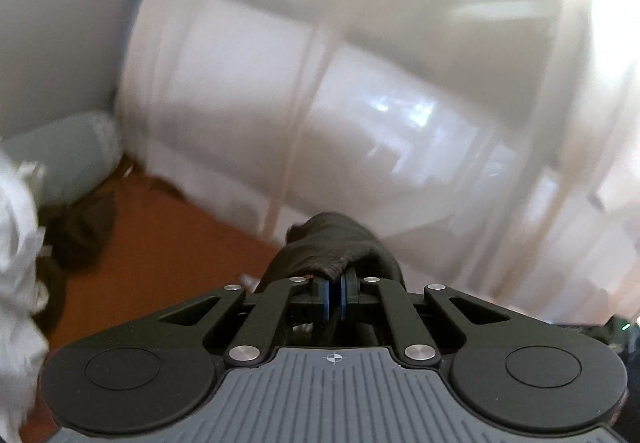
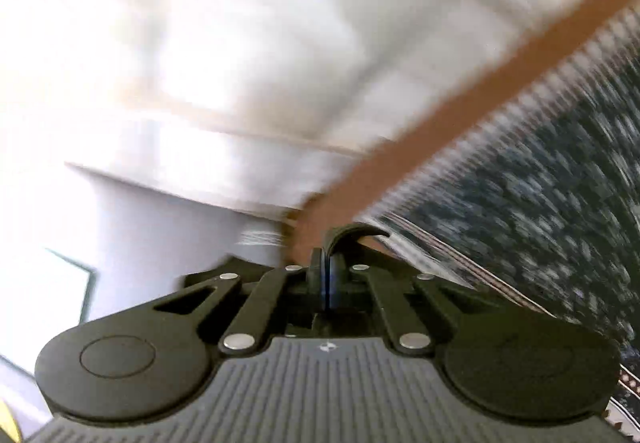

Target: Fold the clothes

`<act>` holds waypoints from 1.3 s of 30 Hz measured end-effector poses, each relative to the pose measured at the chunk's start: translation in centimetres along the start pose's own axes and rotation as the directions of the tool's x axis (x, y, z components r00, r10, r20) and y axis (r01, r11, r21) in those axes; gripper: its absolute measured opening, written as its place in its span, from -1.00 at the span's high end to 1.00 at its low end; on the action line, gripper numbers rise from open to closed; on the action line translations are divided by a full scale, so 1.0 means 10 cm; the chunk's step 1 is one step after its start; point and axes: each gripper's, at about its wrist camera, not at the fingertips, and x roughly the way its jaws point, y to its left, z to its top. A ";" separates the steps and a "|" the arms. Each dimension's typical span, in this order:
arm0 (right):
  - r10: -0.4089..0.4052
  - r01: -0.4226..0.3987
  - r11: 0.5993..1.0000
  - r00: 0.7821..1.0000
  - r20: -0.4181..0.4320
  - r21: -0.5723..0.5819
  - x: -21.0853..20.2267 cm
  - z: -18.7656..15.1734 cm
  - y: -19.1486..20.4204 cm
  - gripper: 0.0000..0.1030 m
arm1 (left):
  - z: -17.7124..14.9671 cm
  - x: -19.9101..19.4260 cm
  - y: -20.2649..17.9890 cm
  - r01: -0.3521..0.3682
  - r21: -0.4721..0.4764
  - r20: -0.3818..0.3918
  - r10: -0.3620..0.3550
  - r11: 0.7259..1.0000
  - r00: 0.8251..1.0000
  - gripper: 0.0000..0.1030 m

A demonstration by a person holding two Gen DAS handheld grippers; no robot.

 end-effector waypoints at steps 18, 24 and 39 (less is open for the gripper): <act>0.197 -0.104 0.913 0.959 0.204 -0.393 -2.08 0.17 1.67 0.96 | 0.43 -1.43 -1.28 0.151 0.211 0.199 -0.194 0.966 0.961 0.98; 0.203 -0.066 0.878 0.948 0.244 -0.474 -2.92 0.01 1.80 0.96 | 0.31 -1.92 -1.87 0.192 0.224 0.237 -0.244 0.955 0.940 0.98; 0.190 0.048 0.843 0.905 0.380 -0.535 -4.42 -0.08 2.02 0.96 | -0.04 -1.55 -2.62 0.367 0.210 0.130 -0.398 0.906 0.908 0.98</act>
